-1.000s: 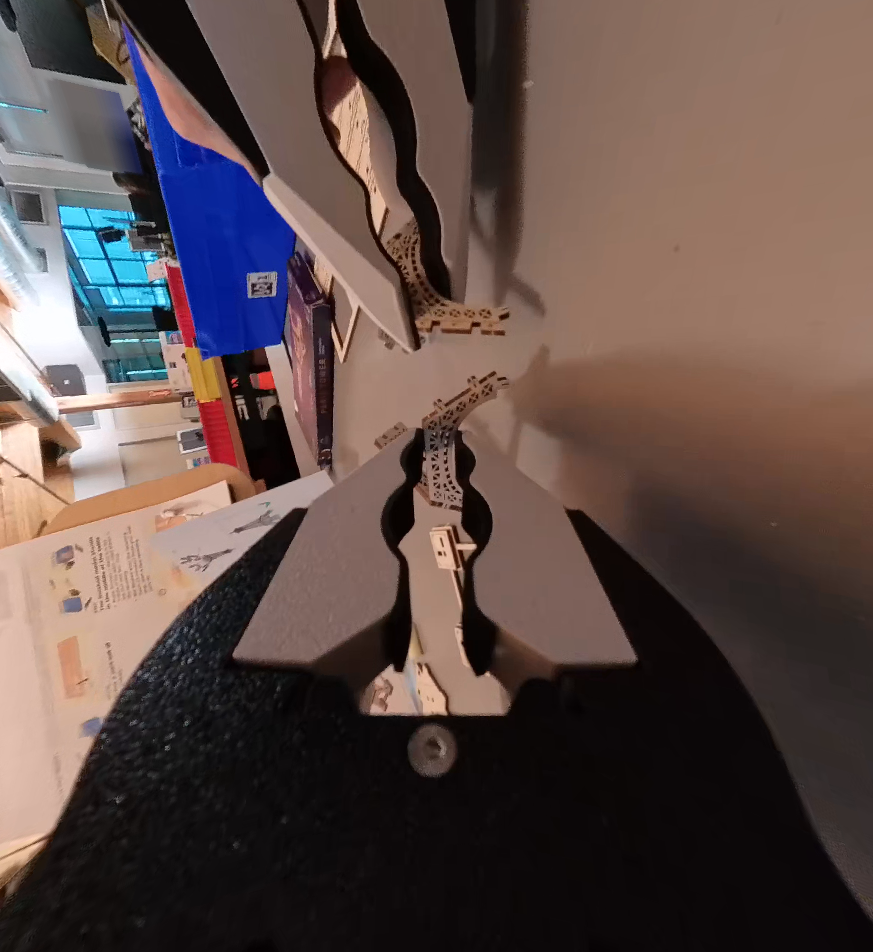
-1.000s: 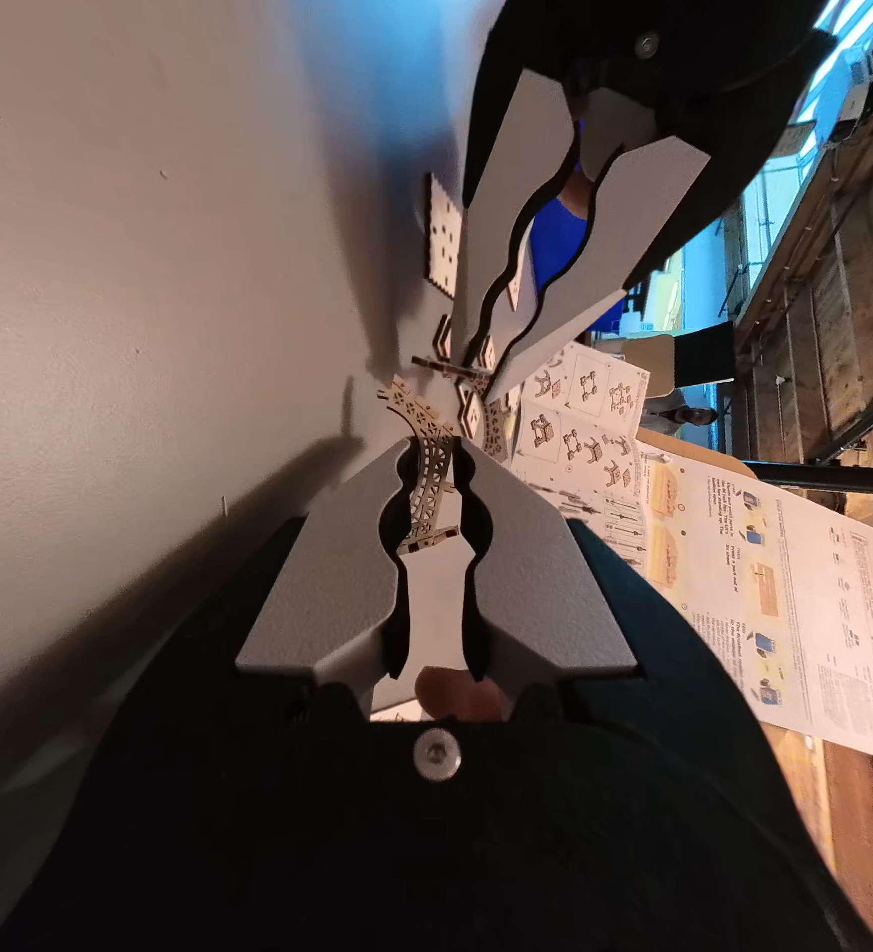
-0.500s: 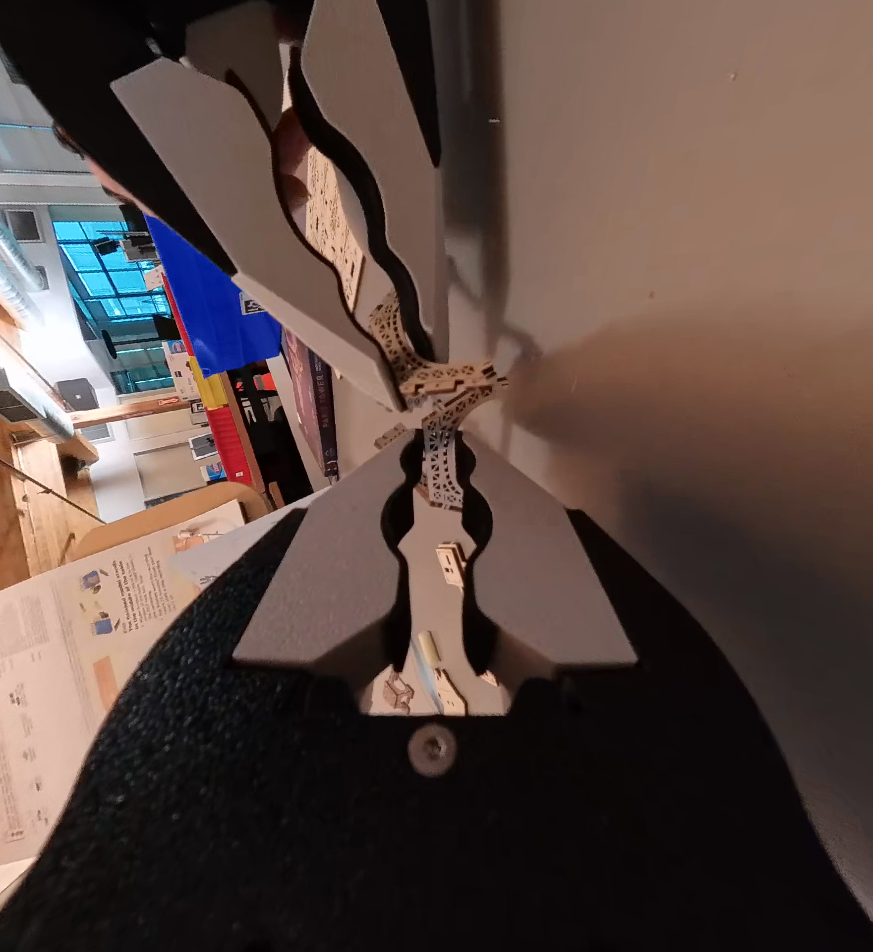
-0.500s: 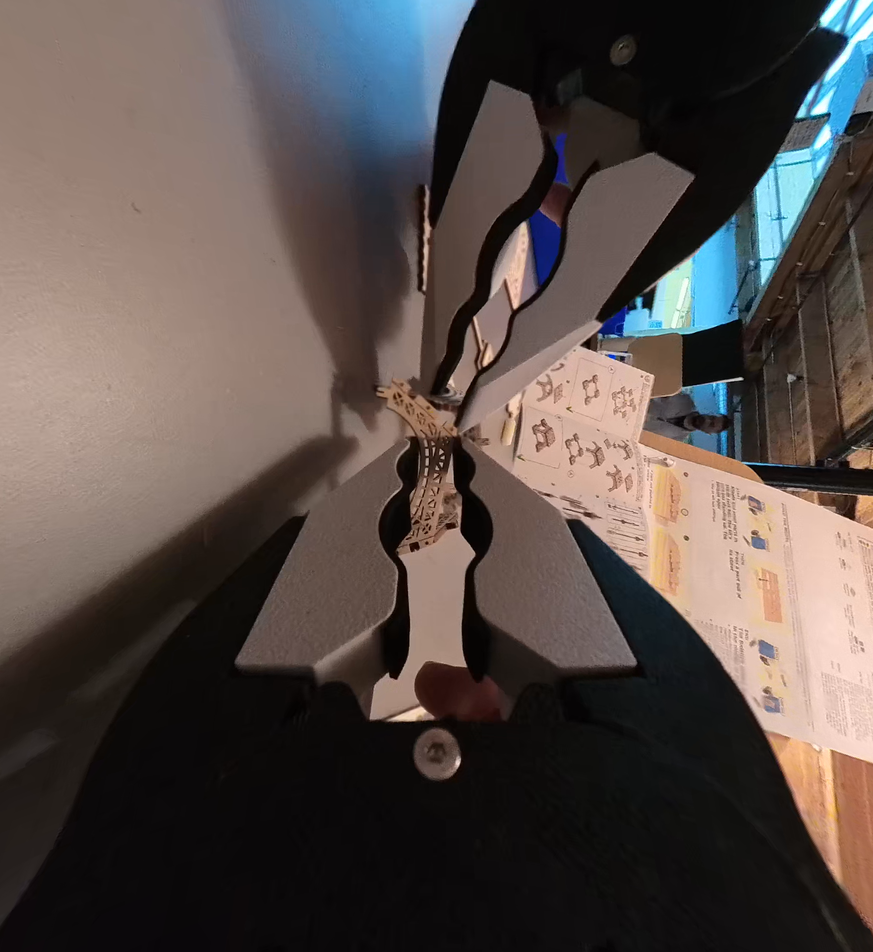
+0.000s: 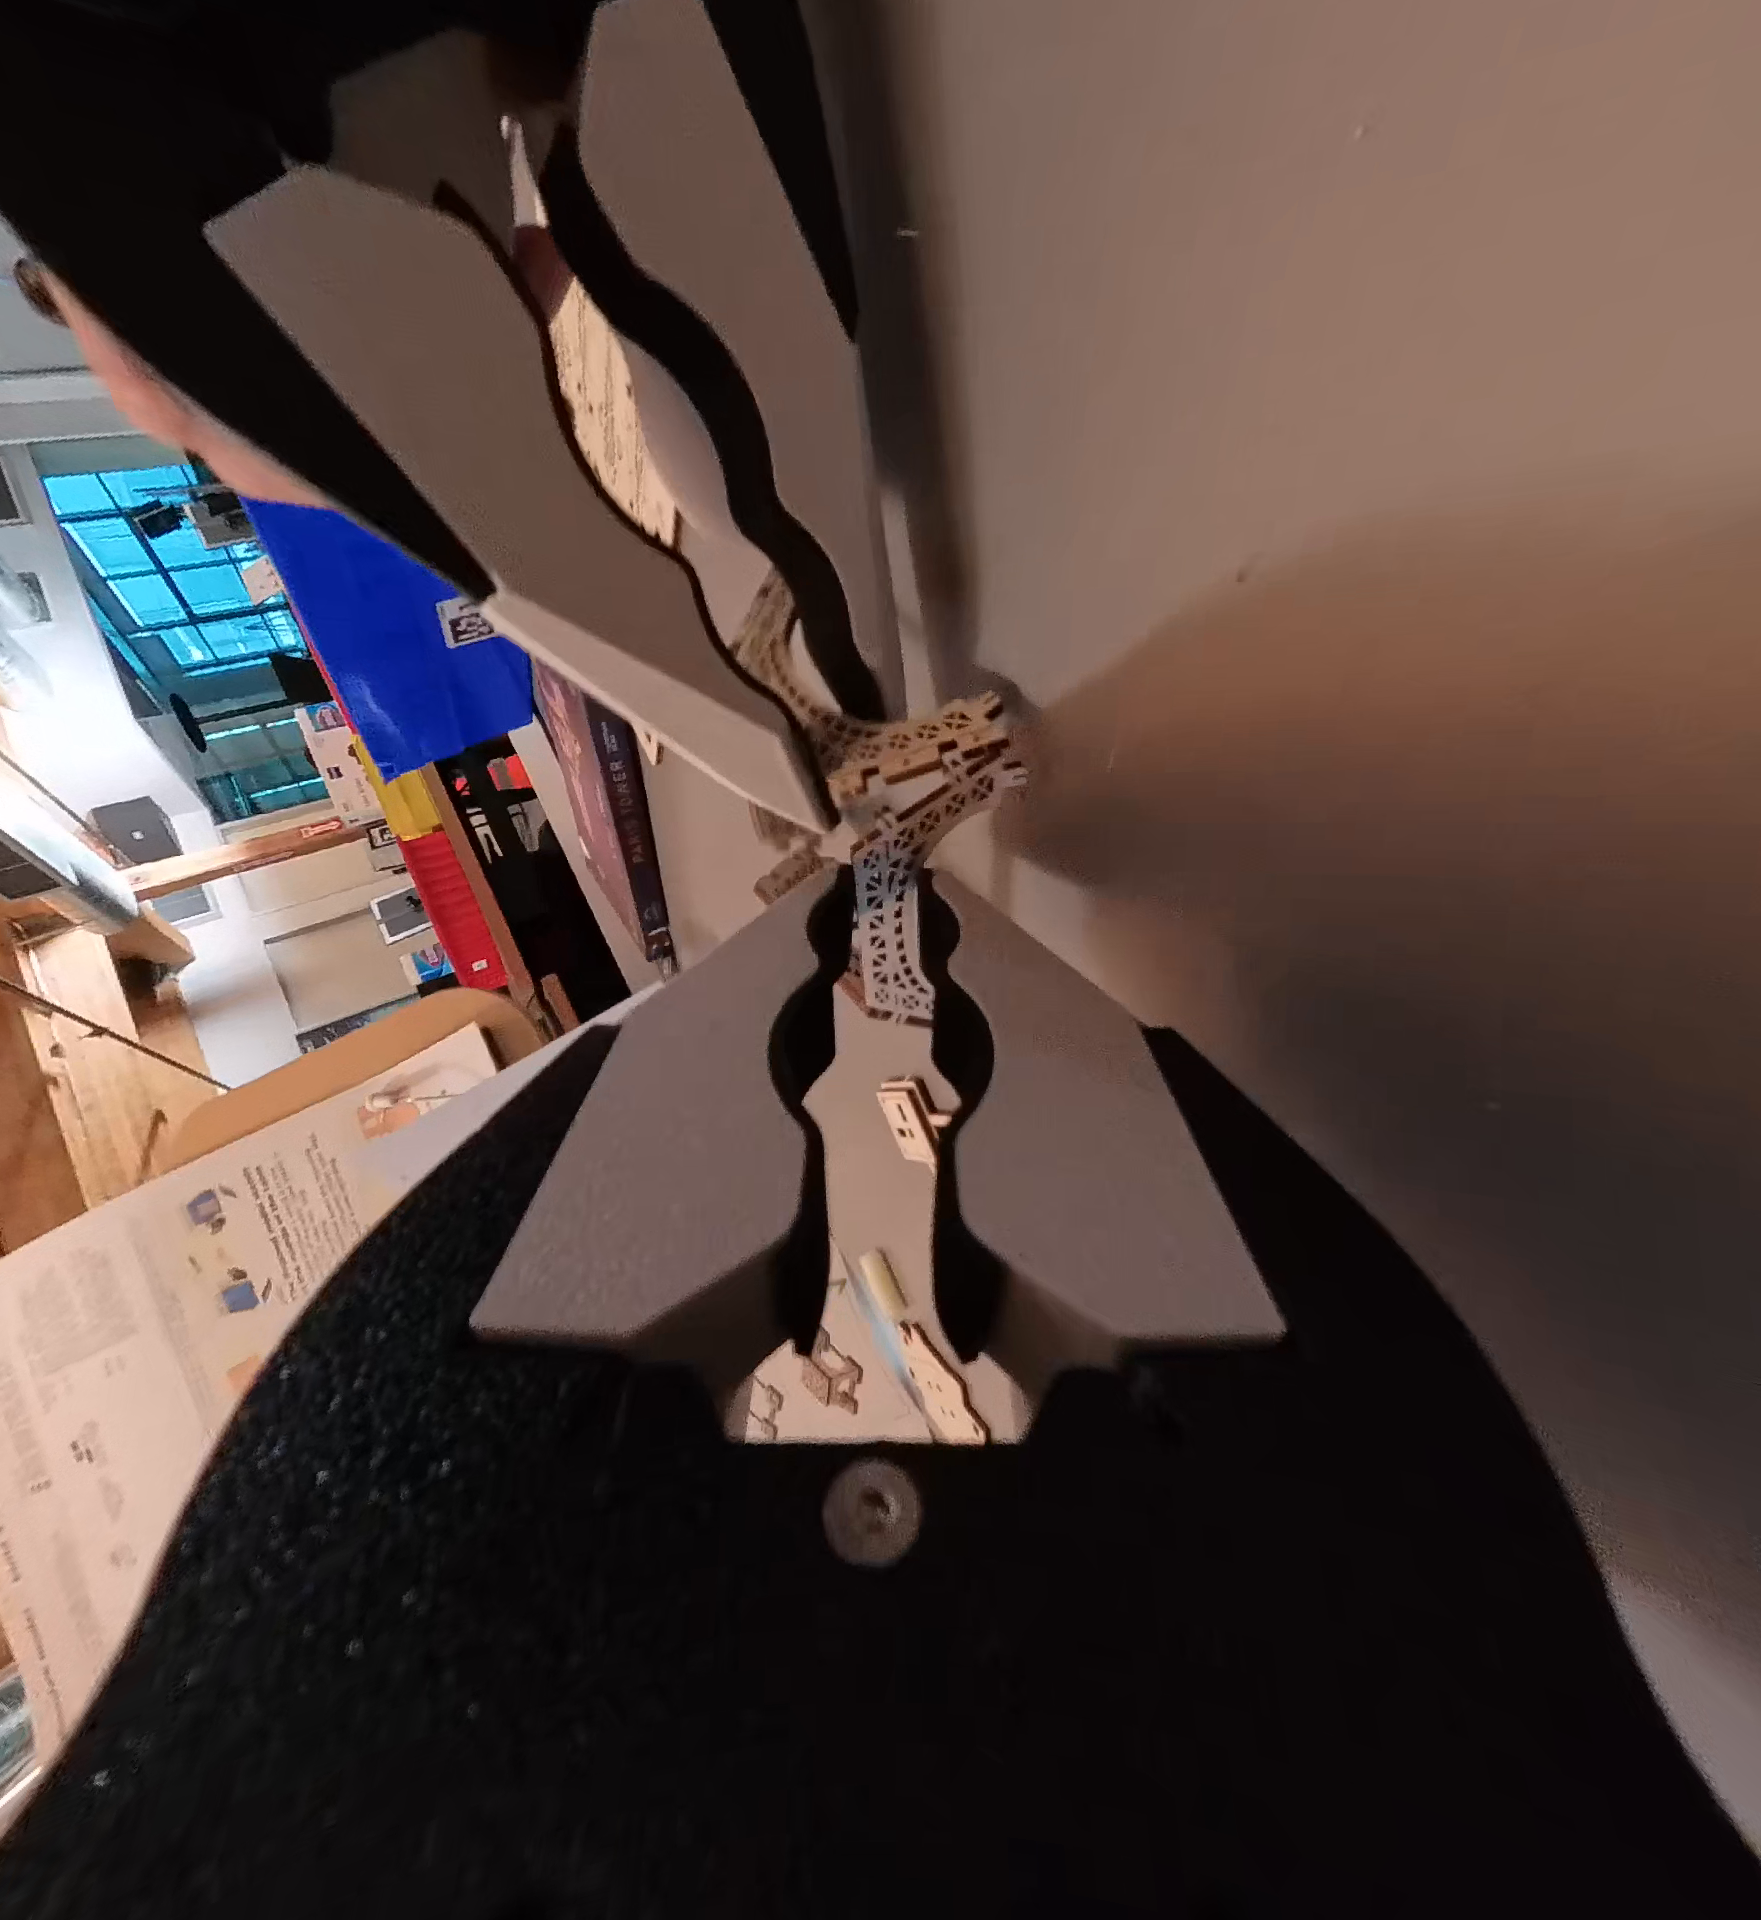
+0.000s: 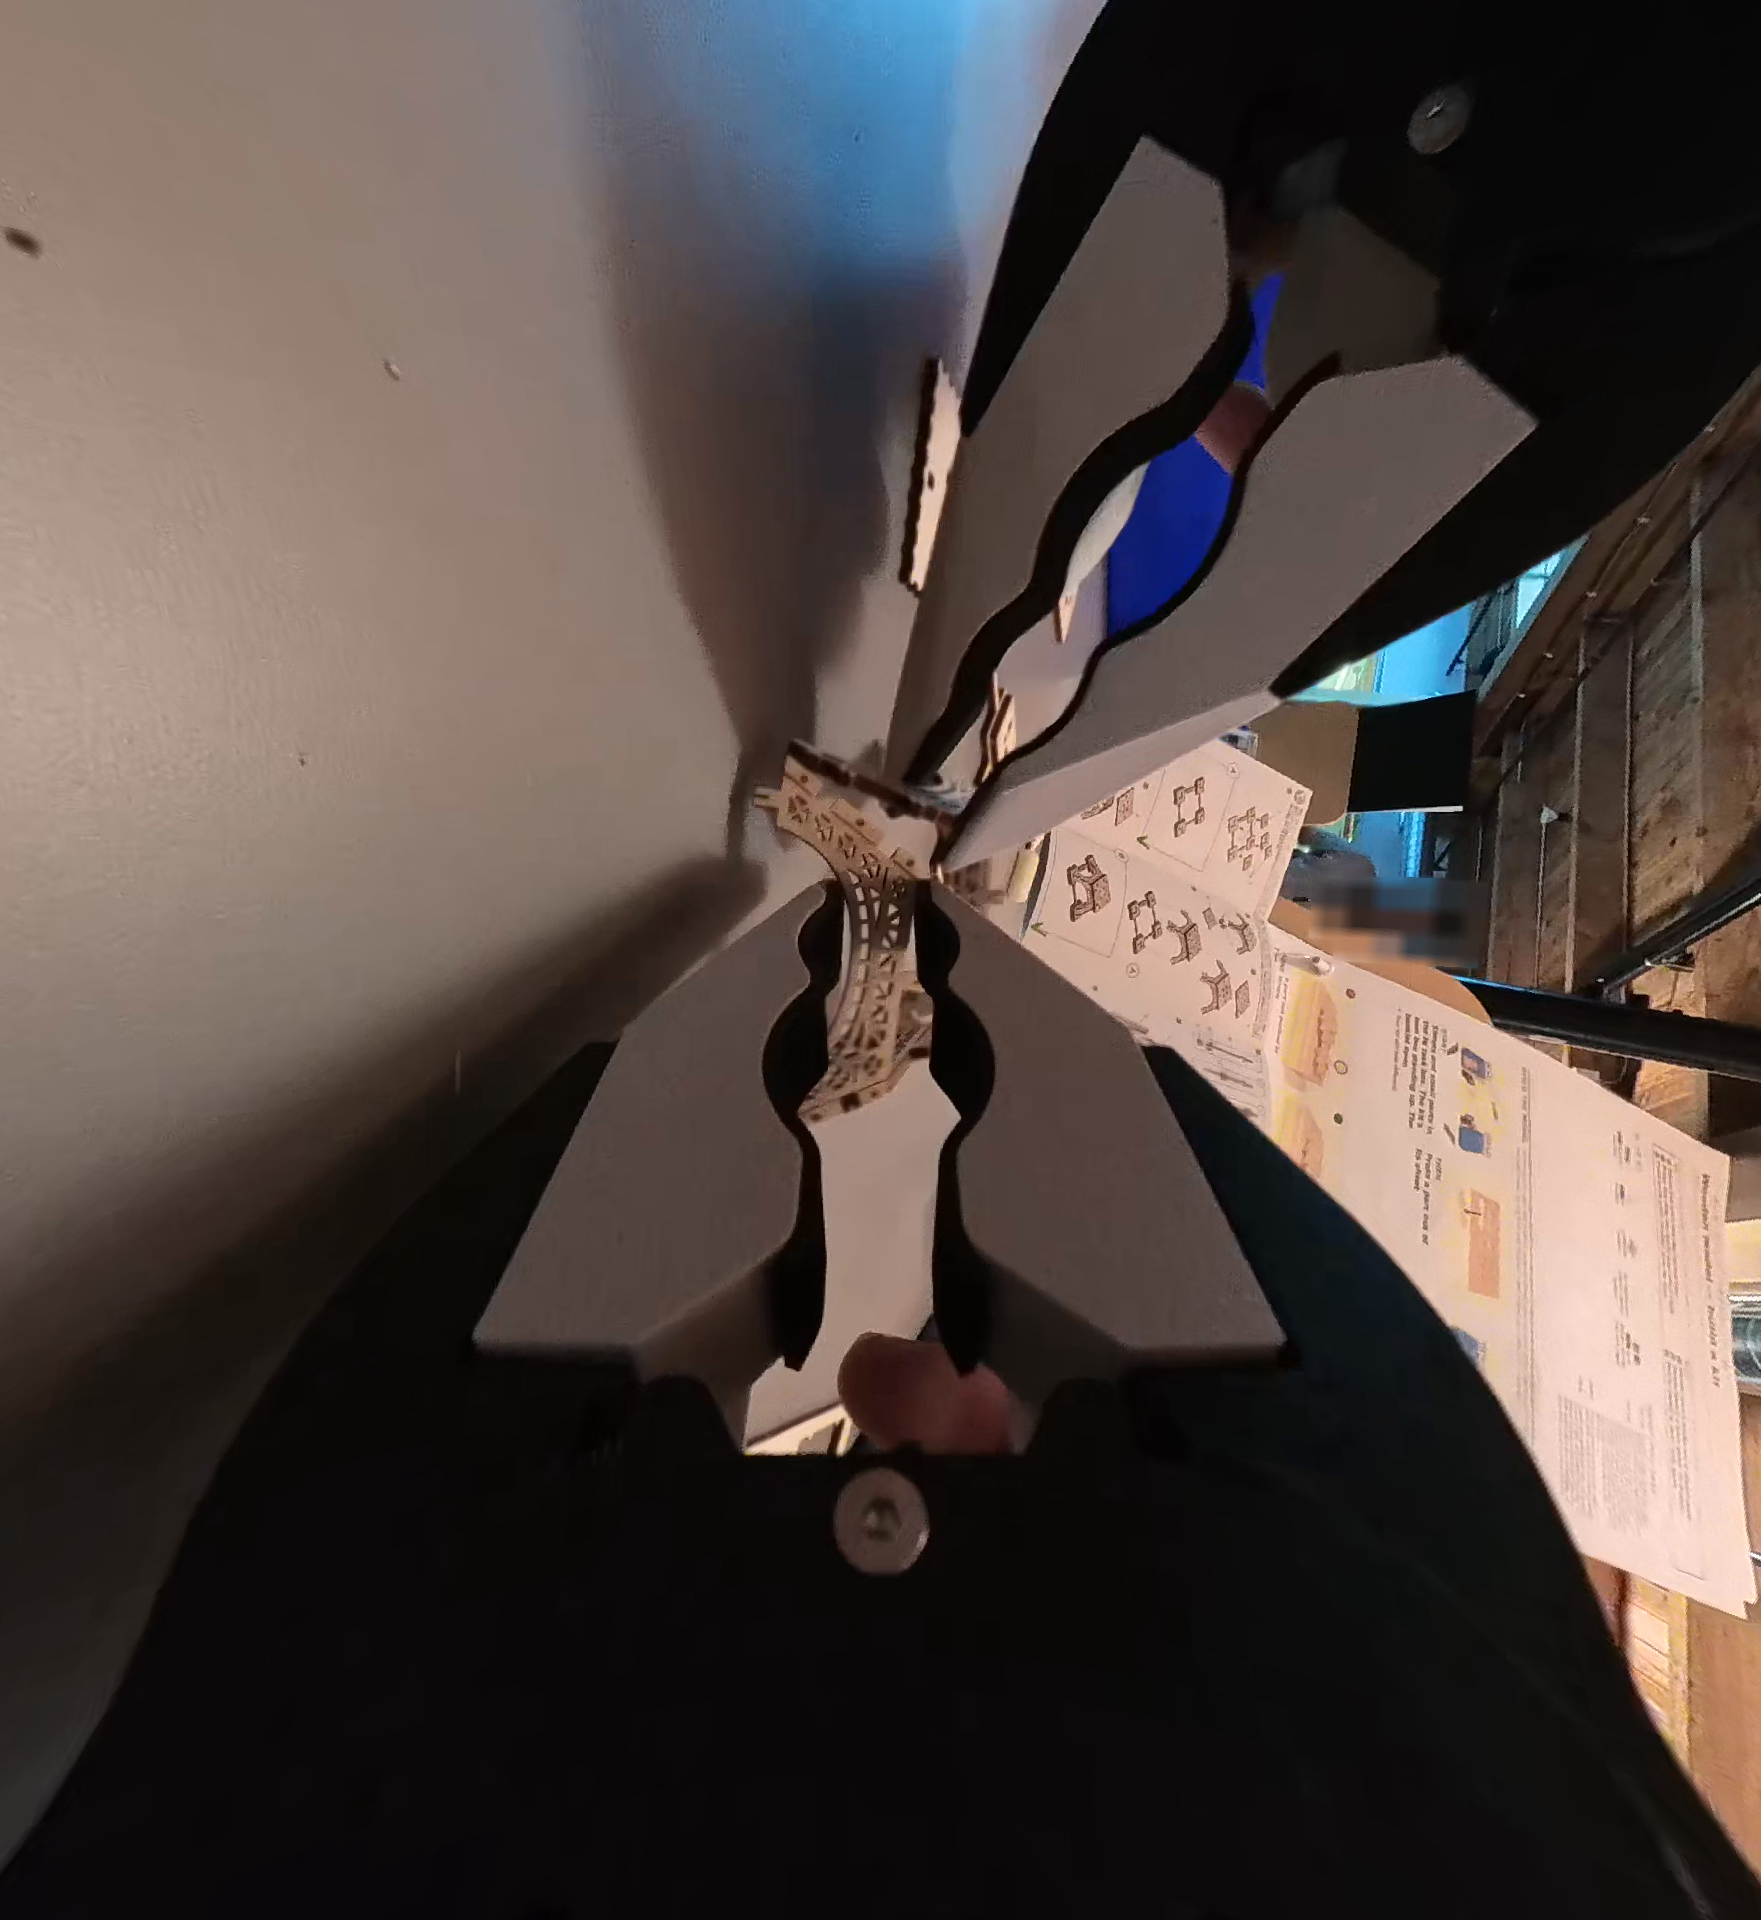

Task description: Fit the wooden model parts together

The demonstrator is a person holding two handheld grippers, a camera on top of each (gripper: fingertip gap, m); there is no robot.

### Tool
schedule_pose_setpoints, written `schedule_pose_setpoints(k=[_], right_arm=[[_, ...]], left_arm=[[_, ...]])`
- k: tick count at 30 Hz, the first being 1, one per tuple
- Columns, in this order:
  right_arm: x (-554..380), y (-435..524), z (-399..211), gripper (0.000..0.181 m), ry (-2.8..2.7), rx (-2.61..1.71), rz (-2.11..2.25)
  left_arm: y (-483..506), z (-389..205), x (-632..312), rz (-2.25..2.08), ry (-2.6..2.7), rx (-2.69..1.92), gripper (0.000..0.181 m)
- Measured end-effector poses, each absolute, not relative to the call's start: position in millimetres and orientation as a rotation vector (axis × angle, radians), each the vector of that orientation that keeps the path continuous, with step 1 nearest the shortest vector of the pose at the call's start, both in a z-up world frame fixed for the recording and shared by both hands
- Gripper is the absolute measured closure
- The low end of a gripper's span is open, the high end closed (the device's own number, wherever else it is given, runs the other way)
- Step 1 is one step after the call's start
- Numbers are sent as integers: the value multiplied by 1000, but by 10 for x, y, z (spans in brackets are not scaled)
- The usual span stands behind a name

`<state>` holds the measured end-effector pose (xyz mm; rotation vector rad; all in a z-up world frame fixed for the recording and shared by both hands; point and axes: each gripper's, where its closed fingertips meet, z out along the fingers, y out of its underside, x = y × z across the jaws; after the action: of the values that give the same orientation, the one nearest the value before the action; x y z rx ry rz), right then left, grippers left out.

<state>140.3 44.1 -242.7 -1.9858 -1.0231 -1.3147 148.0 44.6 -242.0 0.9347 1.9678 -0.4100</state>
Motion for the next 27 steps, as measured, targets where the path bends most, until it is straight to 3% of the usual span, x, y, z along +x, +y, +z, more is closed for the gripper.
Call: schedule_pose_setpoints(k=[20,27], right_arm=[[1471,452,-2445,167,-950,-1972,-1353],[1459,461,-2443,166,-934,-1951,-1366]], left_arm=[[395,-2447,1546,-412,1954,842,171],[397,-2488,1557,-426,1953,821,161]])
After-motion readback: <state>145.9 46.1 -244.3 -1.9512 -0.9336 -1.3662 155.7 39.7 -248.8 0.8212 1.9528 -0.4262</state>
